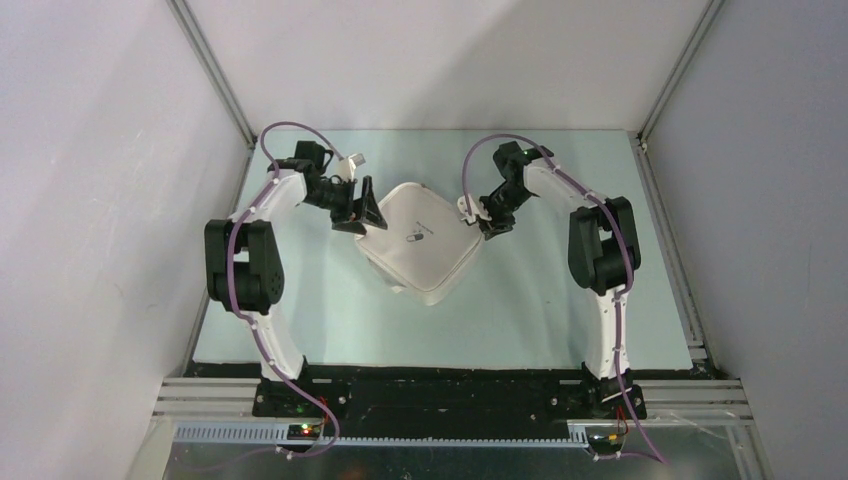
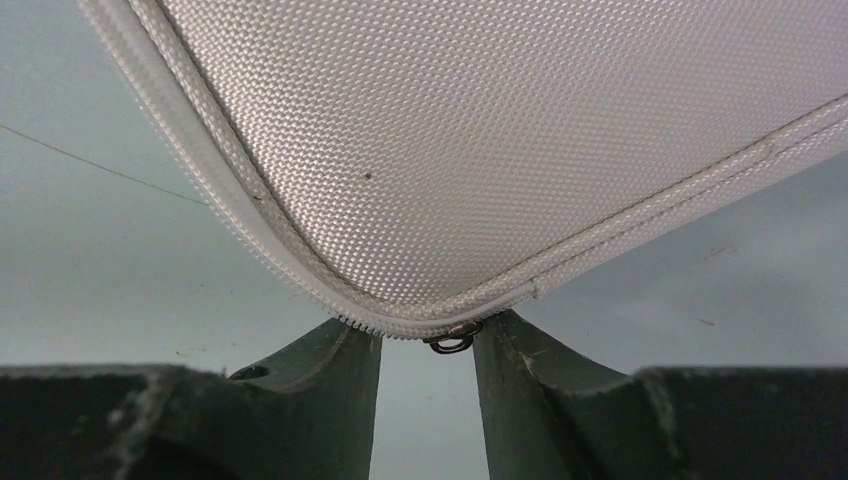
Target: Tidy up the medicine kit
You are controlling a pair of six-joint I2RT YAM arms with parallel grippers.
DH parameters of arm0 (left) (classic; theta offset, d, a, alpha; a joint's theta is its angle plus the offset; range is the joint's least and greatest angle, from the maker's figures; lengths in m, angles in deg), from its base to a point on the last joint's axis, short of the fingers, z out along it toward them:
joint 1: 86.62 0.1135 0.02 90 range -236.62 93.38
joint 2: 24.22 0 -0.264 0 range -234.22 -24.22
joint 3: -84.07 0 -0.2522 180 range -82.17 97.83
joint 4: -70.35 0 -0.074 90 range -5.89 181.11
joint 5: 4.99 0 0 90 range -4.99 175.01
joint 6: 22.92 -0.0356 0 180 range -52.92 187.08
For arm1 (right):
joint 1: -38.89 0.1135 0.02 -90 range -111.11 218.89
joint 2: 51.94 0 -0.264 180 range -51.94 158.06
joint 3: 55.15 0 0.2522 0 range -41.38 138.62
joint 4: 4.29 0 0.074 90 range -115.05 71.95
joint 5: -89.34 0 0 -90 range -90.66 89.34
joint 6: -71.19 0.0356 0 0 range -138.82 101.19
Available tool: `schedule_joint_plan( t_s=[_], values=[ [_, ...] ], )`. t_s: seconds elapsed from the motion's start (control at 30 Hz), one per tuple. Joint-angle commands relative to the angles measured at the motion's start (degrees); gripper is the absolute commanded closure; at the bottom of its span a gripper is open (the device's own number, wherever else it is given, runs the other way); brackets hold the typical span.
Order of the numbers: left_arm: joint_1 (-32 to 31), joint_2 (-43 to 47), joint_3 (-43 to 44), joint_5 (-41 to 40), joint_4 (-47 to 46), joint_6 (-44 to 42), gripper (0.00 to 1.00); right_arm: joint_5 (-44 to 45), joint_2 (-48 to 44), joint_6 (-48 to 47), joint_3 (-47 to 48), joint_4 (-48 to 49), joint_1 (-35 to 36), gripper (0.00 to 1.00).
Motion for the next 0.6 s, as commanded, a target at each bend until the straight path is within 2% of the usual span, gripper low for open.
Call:
schedule_joint_plan(
  t_s=[0.0, 0.07, 0.1, 0.23, 0.3, 0.47, 0.57],
  values=[
    [-0.31, -2.02, -1.1, -5.76, -3.1, -4.79, 0.13, -4.26, 0.16, -4.86, 3.8, -1.52, 1.85, 0.62],
    [-0.35, -2.04, -0.6, -5.95, -2.91, -4.83, 0.13, -3.93, -0.24, -6.68, 3.53, -3.4, 2.16, 0.71],
    [-0.32, -2.09, -0.4, -6.05, -2.92, -4.86, 0.13, -3.59, -0.46, -7.09, 3.39, -4.79, 2.36, 0.8],
    [-0.34, -2.18, 0.49, -6.36, -2.8, -5.1, 0.13, -2.25, -1.63, -6.38, 2.43, -7.22, 2.45, 0.96],
    [-0.31, -1.91, 0.77, -6.49, -2.8, -5.21, 0.13, -1.08, -2.62, -4.93, 1.45, -7.45, 2.27, 1.0],
    [-0.54, 0.99, 1.96, -7.93, -2.81, -7.69, 0.13, 2.01, -4.49, 1.58, 0.17, -7.63, 1.46, 1.0],
    [-1.39, 7.11, 2.36, -8.72, -3.06, -16.43, 0.13, 2.61, -4.58, 7.67, 1.69, -10.15, 0.76, 1.0]
  ],
)
